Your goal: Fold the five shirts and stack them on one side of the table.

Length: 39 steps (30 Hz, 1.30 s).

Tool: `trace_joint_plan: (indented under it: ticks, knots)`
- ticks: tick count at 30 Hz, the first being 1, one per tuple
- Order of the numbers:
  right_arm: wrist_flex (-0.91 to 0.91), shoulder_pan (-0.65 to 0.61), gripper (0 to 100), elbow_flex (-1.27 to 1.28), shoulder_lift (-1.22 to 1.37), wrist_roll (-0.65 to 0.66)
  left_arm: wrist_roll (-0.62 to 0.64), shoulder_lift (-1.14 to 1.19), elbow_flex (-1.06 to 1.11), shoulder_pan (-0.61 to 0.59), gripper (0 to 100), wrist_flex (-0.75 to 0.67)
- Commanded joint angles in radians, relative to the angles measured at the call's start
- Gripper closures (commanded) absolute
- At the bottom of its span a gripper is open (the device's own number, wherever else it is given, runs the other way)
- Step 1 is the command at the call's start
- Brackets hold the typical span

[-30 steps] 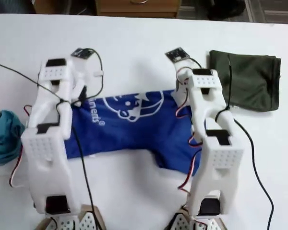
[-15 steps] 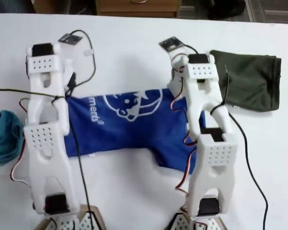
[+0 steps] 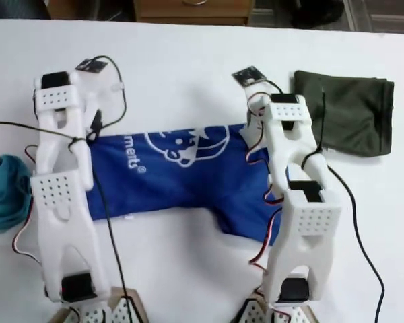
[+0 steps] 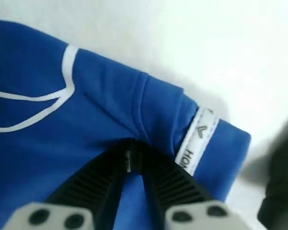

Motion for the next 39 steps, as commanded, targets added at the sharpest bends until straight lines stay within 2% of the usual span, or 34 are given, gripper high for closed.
trace_joint_plan:
  ticks: [1, 4, 8, 13, 18, 25, 31, 35, 39]
  knots:
    - [0.007, 0.033, 98.1, -0.012, -0.116, -0.005, -0.005, -0.003, -0.094, -0.048, 97, 0.094]
    - [0.030, 0.005, 98.1, -0.009, -0.193, -0.005, -0.005, -0.043, -0.125, -0.041, 97, 0.095]
    - [0.085, -0.021, 98.1, -0.008, -0.315, -0.006, -0.003, -0.193, -0.024, -0.021, 97, 0.095]
    - [0.160, -0.012, 98.1, 0.008, -0.452, 0.002, -0.012, -0.489, 0.259, 0.017, 97, 0.091]
    - [0.179, -0.016, 98.1, 0.170, -0.599, 0.003, -0.015, -0.783, 0.611, 0.081, 97, 0.043]
    - [0.081, -0.019, 98.1, 0.509, -0.851, 0.003, -0.040, -1.091, 1.107, 0.130, 97, -0.186]
    - [-0.035, -0.022, 98.1, 0.856, -1.040, 0.003, -0.051, -1.162, 1.504, 0.126, 97, -0.451]
    - [-0.110, -0.088, 98.1, 1.076, -1.112, 0.009, -0.051, -1.162, 1.704, 0.127, 97, -0.634]
    - [-0.197, -0.196, 98.1, 1.241, -1.133, 0.069, -0.051, -1.162, 1.836, 0.124, 97, -0.776]
